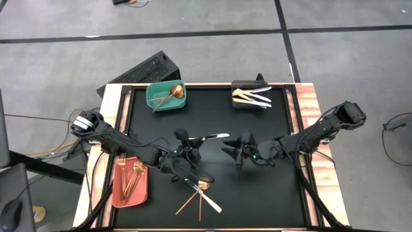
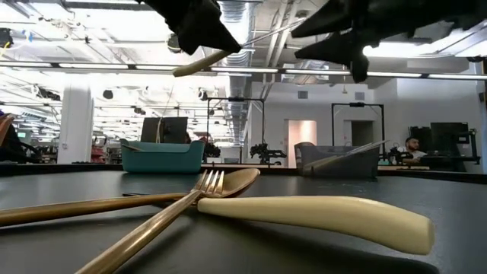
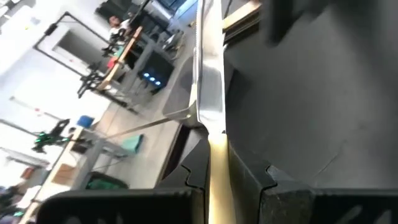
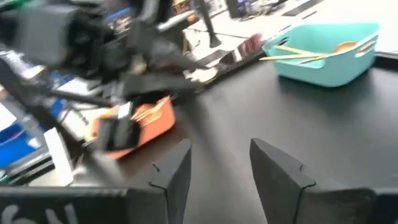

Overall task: Sort silverware by color (type)
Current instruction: Put the yellow knife into the black bin

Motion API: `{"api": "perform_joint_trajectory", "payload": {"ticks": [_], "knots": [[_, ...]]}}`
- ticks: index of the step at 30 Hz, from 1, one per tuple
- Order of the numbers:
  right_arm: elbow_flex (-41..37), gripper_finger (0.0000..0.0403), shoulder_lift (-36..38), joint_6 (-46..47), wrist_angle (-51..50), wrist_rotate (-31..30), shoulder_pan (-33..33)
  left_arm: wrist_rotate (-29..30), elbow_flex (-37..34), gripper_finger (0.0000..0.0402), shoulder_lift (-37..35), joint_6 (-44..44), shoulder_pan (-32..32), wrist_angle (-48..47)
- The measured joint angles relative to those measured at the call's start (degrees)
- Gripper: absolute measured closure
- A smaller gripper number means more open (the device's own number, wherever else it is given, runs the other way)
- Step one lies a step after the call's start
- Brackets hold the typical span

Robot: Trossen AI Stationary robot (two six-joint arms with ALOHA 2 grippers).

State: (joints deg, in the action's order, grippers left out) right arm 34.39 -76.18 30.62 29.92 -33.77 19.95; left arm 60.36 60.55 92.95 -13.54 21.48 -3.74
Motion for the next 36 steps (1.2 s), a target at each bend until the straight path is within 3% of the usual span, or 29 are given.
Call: {"api": "perform_joint_trajectory", "payload": {"ticks": [8, 15, 20, 28, 36], "knots": [[0.00, 0.0190, -0.02, -1.97, 5.11, 4.92, -4.45, -0.55, 0.00, 0.0377, 0.00, -2.34, -0.31, 0.69], [0.00, 0.0196, -0.02, -4.27, 8.82, 6.79, -5.13, -0.53, 0.02, 0.0377, 0.00, -2.36, -0.51, 0.69], [0.00, 0.0242, -0.02, -4.31, 9.31, 6.79, -6.26, -0.56, 0.03, 0.0377, 0.00, -2.65, -0.51, 0.68], [0.02, 0.0384, 0.00, -4.76, 8.88, 7.10, -7.68, -2.28, 0.04, 0.0376, 0.00, -3.10, -0.59, 0.52], [-0.10, 0.0394, 1.67, -6.73, 0.92, 5.95, -8.30, -6.61, 0.13, 0.0349, -0.06, 4.96, -1.44, -2.27]]}}
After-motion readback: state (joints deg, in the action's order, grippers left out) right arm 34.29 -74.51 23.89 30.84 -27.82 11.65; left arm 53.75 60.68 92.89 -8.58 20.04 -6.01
